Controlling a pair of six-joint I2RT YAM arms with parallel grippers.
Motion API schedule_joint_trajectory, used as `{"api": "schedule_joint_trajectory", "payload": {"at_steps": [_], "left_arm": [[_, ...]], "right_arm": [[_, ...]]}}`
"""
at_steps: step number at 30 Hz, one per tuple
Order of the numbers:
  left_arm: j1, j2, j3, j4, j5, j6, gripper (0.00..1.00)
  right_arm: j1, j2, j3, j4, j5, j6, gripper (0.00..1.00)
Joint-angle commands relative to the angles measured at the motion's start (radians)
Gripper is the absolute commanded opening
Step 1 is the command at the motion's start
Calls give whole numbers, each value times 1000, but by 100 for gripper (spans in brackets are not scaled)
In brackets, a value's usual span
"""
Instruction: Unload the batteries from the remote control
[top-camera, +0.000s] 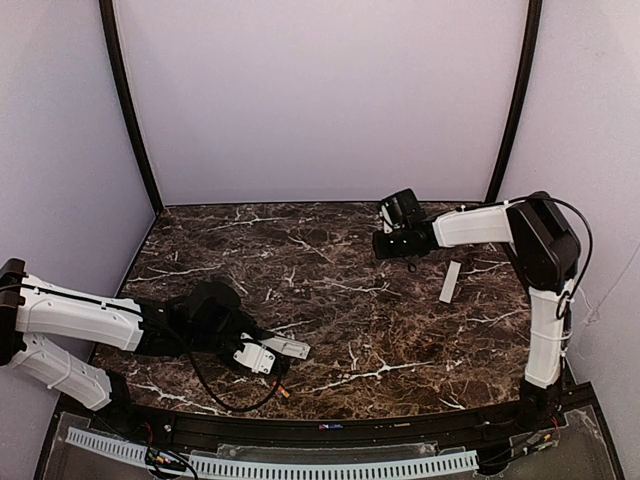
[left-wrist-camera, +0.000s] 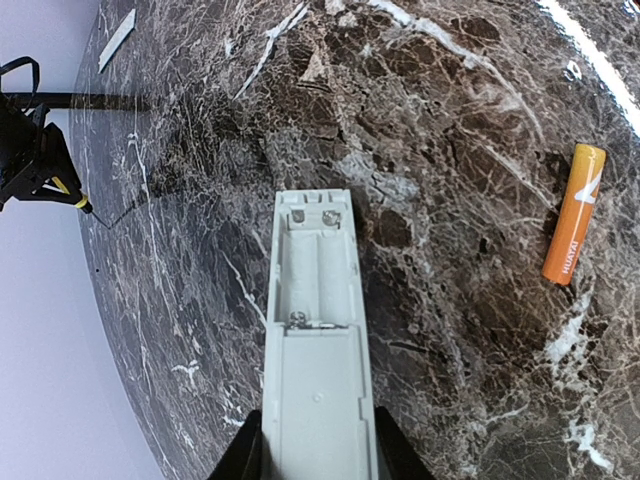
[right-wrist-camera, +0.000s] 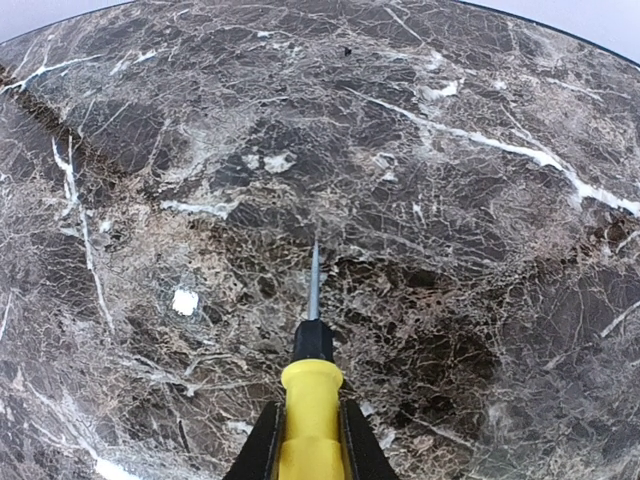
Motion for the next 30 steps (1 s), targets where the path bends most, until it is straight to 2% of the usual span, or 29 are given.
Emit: {"api": "schedule_joint_trajectory", "payload": {"at_steps": [1,8,20,30], "left_arm": [[-4,-28,-19,-15,3,6,0],[-5,-27,-19,-16,6,4,0],[-4,-28,-18,-15,5,2,0],[-5,-54,-31,15,1,-1,0]], "right_arm": [[-6,45,2,-22,-43,21,19],[-6,66,-15,-22,-92,38,25],[-6,53,-11,-38,-117,30,27],[-6,-69,14,-72,-69,9,40]]}}
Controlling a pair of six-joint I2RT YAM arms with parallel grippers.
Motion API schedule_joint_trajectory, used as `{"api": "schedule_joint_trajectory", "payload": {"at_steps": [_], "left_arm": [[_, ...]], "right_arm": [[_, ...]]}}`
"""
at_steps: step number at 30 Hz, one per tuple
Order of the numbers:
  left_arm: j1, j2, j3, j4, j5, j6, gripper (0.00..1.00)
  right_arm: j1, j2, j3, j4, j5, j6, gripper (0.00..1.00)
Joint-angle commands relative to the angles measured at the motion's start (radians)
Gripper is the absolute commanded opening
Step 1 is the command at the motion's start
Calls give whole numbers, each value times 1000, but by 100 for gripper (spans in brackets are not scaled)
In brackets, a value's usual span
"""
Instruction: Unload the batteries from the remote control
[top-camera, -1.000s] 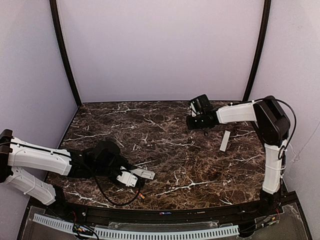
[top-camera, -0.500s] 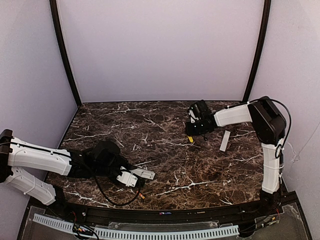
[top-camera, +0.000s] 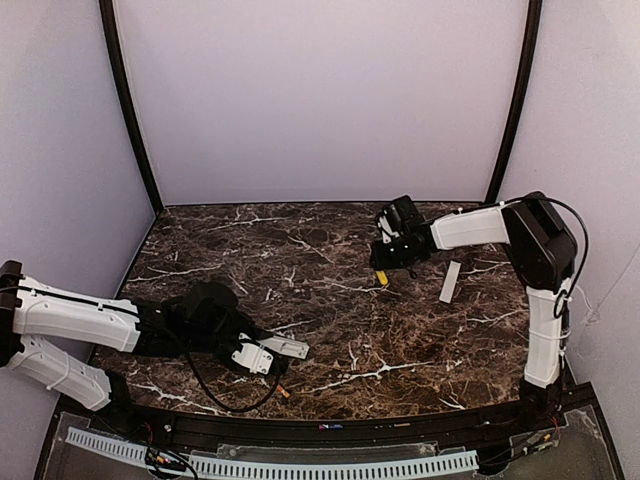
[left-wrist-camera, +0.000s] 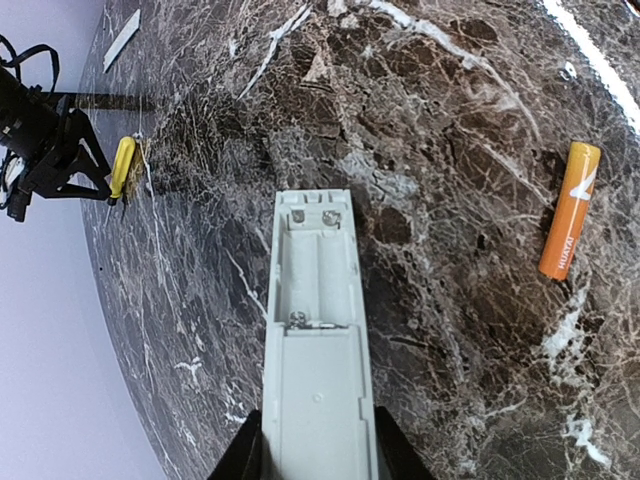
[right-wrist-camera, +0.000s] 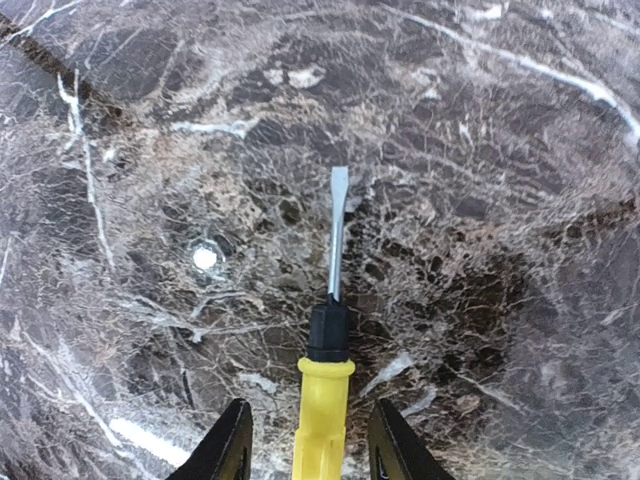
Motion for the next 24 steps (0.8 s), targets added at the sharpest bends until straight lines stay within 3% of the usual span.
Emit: {"api": "schedule_joint_trajectory", "payload": {"at_steps": [1,5,9,10,11,18,24], "left_arm": [[-4,-36,-21,17,-1,1,0],[-4,-37,-28,32,-11,15,0],[-4,-45,-37,68,-22,36,0],[-4,-47,-42,79,-25,42,0],[-4,-51,-46,88,-28,45,0],[-4,-71,-59,172,-67,74,0],[-5,-94,-79,237,-92,78,0]], "right_arm": [[-4,-118,13,-7,38,-13,43],[-4,-223,-28,-8,61,-25,55],[-4,-341,-99,-4,82,-32,76],[-5,-373,-121,-1,91,-33,90],[-5,-405,-147,3,101,-38,97],[-17,-619,-325,43,232,-99,99],[-94,-765,-517,249,353,-235,99]]}}
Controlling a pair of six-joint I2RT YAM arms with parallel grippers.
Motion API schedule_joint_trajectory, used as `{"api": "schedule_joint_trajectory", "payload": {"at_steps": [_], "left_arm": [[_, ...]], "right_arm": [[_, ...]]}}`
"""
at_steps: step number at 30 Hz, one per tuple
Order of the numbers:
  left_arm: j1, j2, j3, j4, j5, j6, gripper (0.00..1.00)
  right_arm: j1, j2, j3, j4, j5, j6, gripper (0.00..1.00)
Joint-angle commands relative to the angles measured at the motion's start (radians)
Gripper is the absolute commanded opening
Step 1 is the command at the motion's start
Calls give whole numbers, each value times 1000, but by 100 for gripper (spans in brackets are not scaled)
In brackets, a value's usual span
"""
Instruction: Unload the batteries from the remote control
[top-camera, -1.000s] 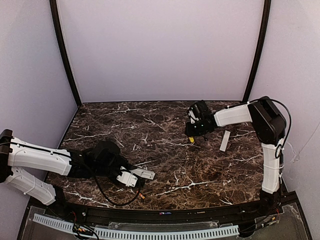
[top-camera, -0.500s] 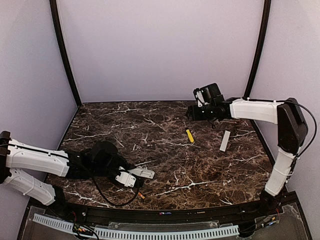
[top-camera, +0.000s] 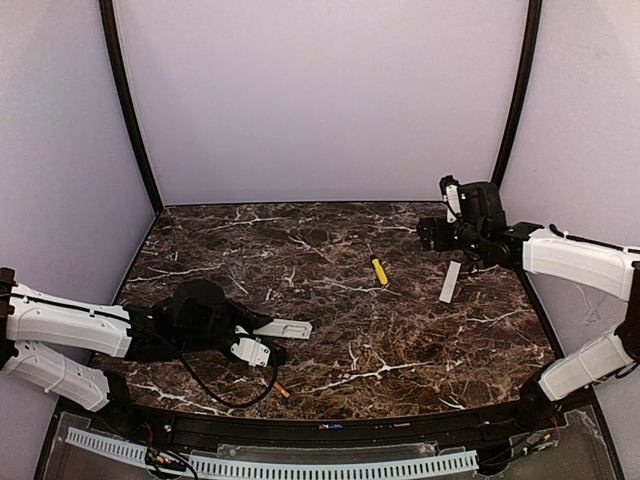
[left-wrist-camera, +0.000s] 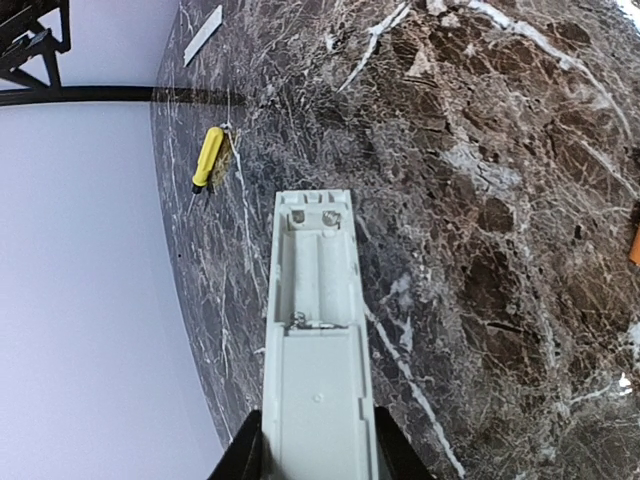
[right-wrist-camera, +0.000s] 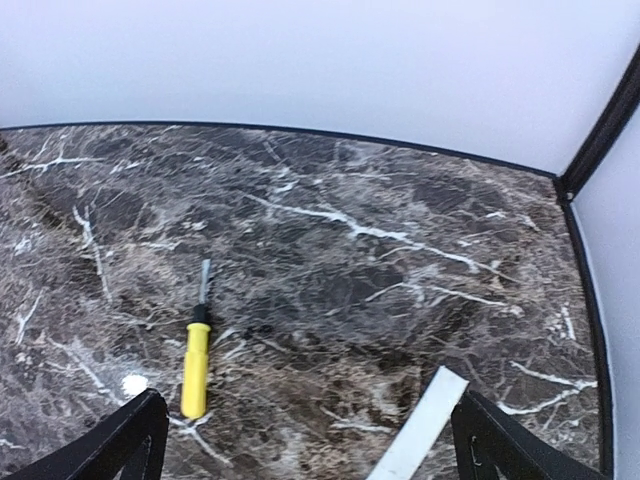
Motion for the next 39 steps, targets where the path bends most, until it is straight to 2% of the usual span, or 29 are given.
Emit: {"api": "schedule_joint_trajectory", "payload": {"at_steps": [1,5,8,13,16,18,24,26,28,30,34,39], "left_arm": [[-5,-33,-18,80,-26,5,0],[-4,-63,-18,108,-36,-28,0],[-4,-71,-25,135,-42,-41,0],[-4,-70,-14,193,-82,-98,0],[3,-56,4,238,-114,-150,0],[16,-41,29,253,-142,-211,0],[93,7,96,320,-182,-480,0],[126,28,124,318,-193,-610,0],[167,52,147,317,-200,-725,0],[207,83,169,314,-214,-850,0],[252,162,212,303,-301,-1081,0],[301,282,309,255,-345,-1290,0]], "right_arm": [[-81,-105,-157,244,98,-135,99],[-179,-185,-396,546,75,-207,99],[-260,-195,-504,681,16,-236,99],[-369,-146,-604,814,-51,-216,99],[-397,-96,-673,974,-81,-255,99],[-412,-24,-701,1125,-95,-291,99],[-449,127,-699,1329,-146,-330,98],[-461,109,-685,1257,-163,-315,99],[-465,127,-690,1304,-172,-318,99],[-474,120,-676,1259,-179,-308,99],[-495,129,-665,1239,-86,-243,99],[-504,132,-659,1237,-83,-227,99]]}}
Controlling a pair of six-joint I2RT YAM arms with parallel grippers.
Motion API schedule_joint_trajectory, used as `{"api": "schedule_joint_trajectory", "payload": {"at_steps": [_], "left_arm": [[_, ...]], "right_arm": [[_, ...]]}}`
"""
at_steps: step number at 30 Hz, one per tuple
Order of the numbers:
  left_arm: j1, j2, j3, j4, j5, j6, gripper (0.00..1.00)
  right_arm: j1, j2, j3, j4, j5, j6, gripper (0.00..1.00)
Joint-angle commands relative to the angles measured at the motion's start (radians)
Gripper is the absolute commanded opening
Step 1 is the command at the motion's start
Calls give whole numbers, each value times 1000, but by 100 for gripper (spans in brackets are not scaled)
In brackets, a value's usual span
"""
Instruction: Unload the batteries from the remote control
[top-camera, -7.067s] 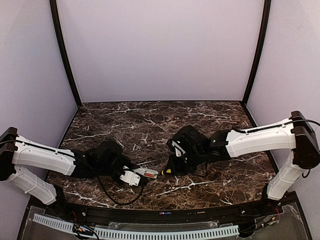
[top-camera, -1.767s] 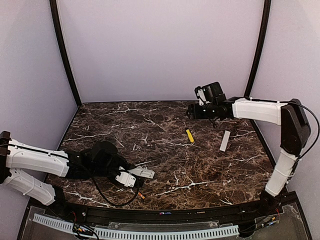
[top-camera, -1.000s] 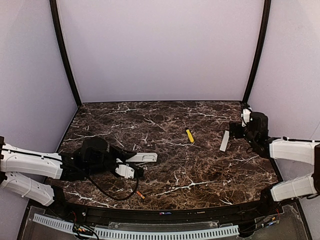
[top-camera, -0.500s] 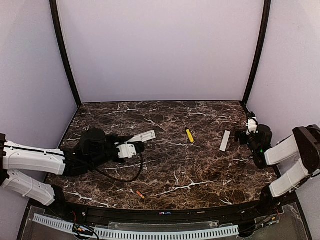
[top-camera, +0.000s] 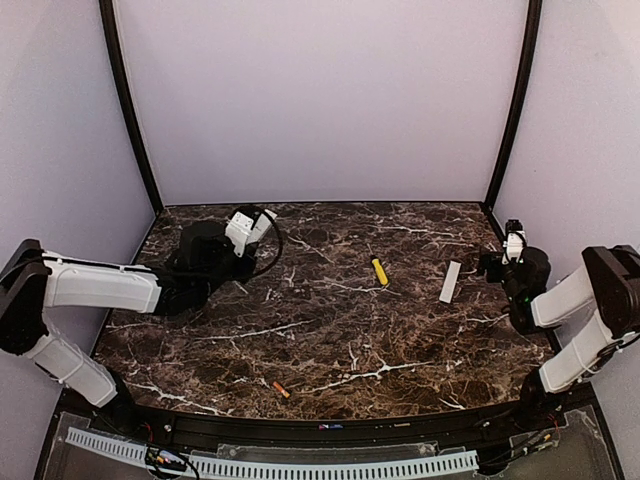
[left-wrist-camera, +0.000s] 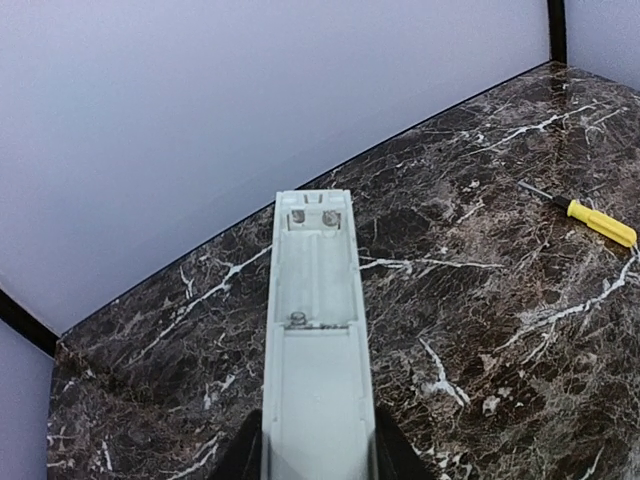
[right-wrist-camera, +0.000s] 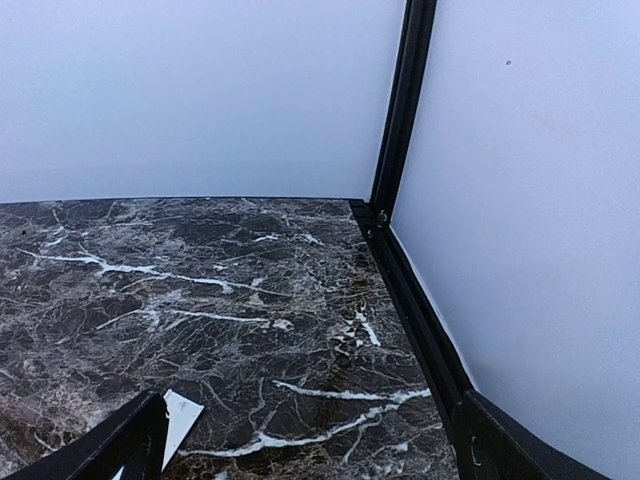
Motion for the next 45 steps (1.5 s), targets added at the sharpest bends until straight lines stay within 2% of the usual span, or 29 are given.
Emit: {"api": "schedule_joint_trajectory", "payload": {"at_steps": [1,4,10,21,25,27,30,32,33,35,37,39,45], "left_arm": [[40,111,101,-53,-79,-314,0],[77,212,167,-106,-88,-386,0],[133,339,211,-124,-9,-559,1],[143,463,241,-194,5,-739,2],[143,480,231,-184,32,-748,18],[143,484,223,-166,48,-746,30],[143,487,217,-158,51,-742,40],[143,486,218,-161,50,-736,52],[143,486,219,-162,49,-732,64],[143,483,219,-168,49,-725,82],[143,476,219,-173,49,-718,92],[143,463,217,-181,45,-705,96],[143,368,188,-170,43,-592,96]], "right_arm": [[-8,12,17,24,29,32,99],[-9,13,18,22,28,34,99],[-11,13,19,19,24,34,99],[-15,13,23,13,18,36,99],[-15,13,23,11,16,35,99],[-15,12,23,11,16,36,99],[-15,12,23,11,16,36,99],[-15,13,23,12,16,37,99],[-15,13,23,11,16,37,99],[-15,13,23,12,15,37,99],[-15,13,24,9,14,37,99],[-15,13,25,10,13,37,99],[-15,12,25,8,12,37,99]]}}
